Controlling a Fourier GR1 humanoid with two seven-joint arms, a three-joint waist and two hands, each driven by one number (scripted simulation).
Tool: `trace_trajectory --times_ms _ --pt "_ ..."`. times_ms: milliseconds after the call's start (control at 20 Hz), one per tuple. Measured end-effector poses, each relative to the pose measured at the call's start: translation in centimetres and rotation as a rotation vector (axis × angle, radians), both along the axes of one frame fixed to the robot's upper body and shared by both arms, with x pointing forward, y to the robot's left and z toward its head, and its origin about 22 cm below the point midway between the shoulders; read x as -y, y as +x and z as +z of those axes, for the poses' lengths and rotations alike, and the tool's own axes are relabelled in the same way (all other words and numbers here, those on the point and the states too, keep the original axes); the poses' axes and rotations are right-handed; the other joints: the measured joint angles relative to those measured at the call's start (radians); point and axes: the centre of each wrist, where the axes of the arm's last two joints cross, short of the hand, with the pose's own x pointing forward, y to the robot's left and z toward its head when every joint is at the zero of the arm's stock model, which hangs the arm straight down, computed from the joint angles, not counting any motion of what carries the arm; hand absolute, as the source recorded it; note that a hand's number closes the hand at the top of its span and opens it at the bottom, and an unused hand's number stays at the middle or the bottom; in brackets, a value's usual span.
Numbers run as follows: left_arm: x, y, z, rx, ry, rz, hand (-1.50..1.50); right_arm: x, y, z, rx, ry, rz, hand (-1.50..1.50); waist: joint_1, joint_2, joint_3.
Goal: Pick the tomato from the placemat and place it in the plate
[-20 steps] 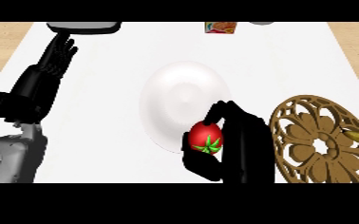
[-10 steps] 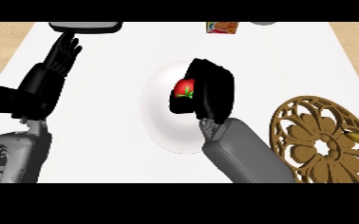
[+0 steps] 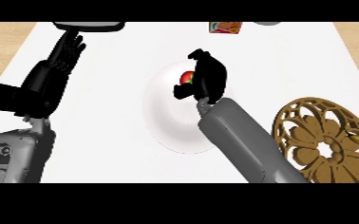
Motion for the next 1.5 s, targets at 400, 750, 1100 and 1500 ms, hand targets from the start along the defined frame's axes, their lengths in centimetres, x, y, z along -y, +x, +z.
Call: trace_trajectory --times_ms 400,750,1100,1500 --pt "-0.1 0.3 -0.3 0.000 0.003 -0.007 0.00 -0.3 1.3 -0.7 0.134 0.176 0.003 -1.50 0.011 0.003 0.000" --pt "-0.5 0.3 -0.2 -0.005 0.005 0.014 0.00 -0.1 1.5 0.5 0.289 0.367 -0.031 -1.50 -0.011 -0.004 0.001" --pt "-2.2 -1.1 -0.2 -0.015 0.007 0.049 0.00 3.0 -1.0 -0.3 0.369 0.503 -0.097 -1.50 -0.049 -0.015 0.000" --pt "-1.9 -1.0 -0.1 -0.018 -0.002 0.063 0.00 9.7 -7.1 -0.9 0.442 0.564 -0.130 -1.50 -0.064 -0.016 0.000"
